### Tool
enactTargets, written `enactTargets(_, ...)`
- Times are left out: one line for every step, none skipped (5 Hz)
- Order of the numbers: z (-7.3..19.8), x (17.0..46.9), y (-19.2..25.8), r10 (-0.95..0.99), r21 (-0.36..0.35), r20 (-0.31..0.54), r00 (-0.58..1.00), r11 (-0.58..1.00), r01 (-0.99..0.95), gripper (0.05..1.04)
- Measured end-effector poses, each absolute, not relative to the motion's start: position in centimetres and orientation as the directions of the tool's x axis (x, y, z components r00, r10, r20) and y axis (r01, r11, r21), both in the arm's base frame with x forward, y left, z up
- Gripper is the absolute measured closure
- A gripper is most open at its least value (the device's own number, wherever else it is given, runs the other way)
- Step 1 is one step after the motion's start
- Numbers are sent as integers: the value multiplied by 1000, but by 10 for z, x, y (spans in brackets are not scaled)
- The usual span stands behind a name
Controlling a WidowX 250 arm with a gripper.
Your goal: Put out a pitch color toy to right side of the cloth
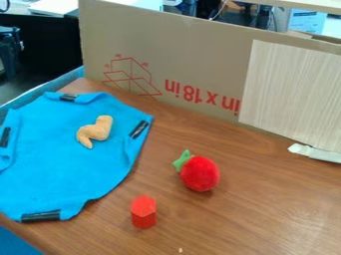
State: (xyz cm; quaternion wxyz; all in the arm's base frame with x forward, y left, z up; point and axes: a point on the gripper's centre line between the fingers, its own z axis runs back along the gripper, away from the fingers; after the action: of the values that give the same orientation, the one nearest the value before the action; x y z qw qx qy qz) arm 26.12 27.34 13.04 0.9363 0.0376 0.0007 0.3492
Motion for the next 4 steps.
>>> enactTargets(115, 261, 272, 656, 59, -14, 754, 754, -655, 83)
enactTargets(99, 272, 259, 656, -6, 3, 755, 755, -656, 83)
enactTargets(88, 292, 241, 652, -56, 45, 757, 758, -649, 83)
enactTargets(90, 308, 232, 654, -124, 85, 752, 756, -643, 83)
